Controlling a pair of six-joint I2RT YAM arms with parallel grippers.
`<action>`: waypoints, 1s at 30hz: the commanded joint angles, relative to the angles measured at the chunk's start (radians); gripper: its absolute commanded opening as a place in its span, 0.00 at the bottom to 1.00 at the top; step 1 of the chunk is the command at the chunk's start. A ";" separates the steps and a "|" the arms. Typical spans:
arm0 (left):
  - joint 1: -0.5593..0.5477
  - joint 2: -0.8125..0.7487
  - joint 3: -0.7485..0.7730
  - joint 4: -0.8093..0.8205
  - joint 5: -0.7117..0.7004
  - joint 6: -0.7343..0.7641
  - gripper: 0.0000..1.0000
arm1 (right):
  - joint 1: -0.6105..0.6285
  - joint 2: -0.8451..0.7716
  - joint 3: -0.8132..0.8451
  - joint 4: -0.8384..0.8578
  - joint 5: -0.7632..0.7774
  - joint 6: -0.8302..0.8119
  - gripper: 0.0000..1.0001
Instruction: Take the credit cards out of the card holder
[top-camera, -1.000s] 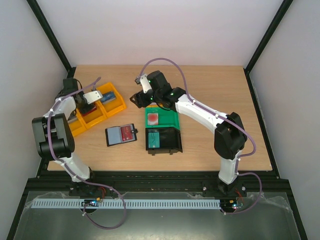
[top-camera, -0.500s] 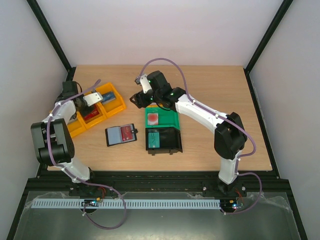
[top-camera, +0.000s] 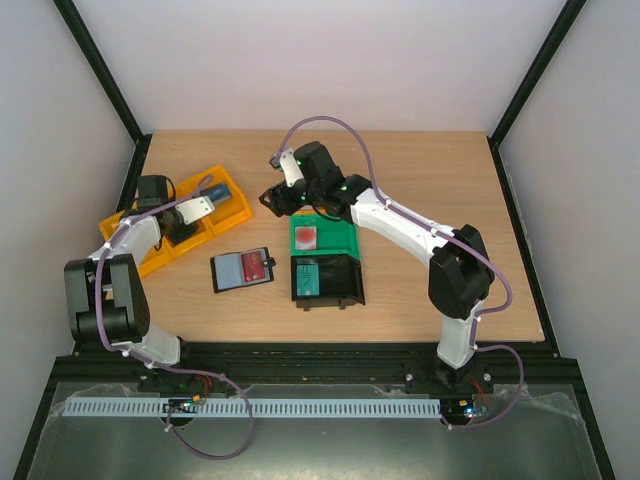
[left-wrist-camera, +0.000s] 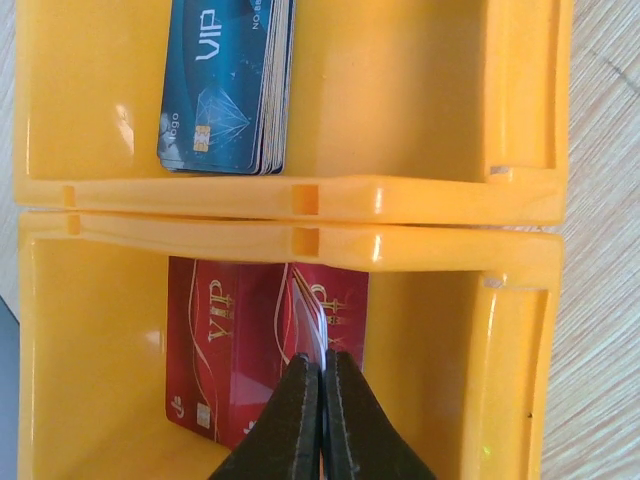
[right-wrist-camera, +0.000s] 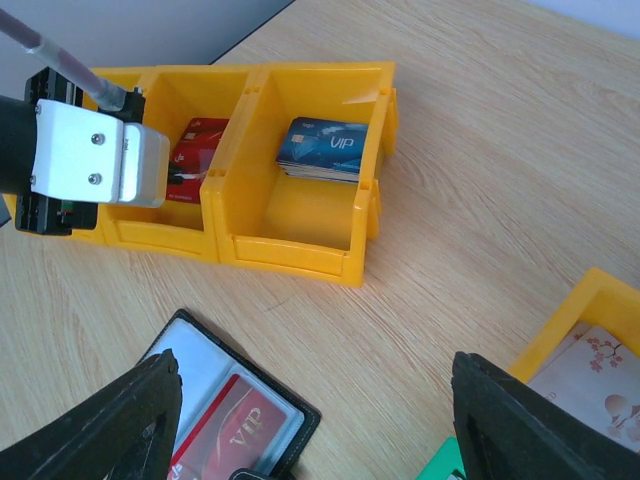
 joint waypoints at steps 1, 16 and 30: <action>-0.017 -0.053 -0.022 0.012 -0.024 -0.022 0.02 | 0.003 -0.051 0.003 -0.015 -0.005 -0.005 0.72; -0.061 -0.135 -0.092 -0.163 0.040 -0.091 0.02 | 0.003 -0.056 0.000 -0.016 -0.012 -0.002 0.72; -0.084 -0.138 -0.109 -0.210 0.073 -0.084 0.02 | 0.002 -0.062 -0.017 -0.016 -0.020 0.001 0.72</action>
